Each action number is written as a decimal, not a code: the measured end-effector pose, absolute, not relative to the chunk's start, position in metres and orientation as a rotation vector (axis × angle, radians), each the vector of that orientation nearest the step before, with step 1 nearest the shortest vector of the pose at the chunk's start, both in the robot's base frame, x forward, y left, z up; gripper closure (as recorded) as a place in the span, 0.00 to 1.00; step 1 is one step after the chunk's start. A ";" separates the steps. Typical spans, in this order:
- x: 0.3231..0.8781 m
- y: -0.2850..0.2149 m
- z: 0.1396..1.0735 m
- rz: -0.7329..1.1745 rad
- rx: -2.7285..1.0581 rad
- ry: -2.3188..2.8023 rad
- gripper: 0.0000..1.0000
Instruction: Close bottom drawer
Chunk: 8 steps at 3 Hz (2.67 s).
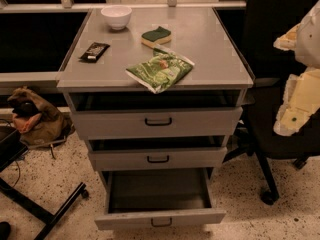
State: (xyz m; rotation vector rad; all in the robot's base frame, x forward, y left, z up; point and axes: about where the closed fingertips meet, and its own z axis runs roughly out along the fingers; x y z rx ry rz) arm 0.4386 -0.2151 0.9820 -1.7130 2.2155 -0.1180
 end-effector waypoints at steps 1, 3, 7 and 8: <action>0.436 -0.215 0.976 -0.106 -1.706 2.210 0.00; 0.401 -0.195 0.871 0.124 -1.724 2.279 0.00; 0.389 -0.185 0.760 0.362 -1.690 2.305 0.00; 0.382 -0.179 0.679 0.482 -1.629 2.333 0.00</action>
Offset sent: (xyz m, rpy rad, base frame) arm -0.0416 0.0204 -0.1297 0.0817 0.2150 0.0224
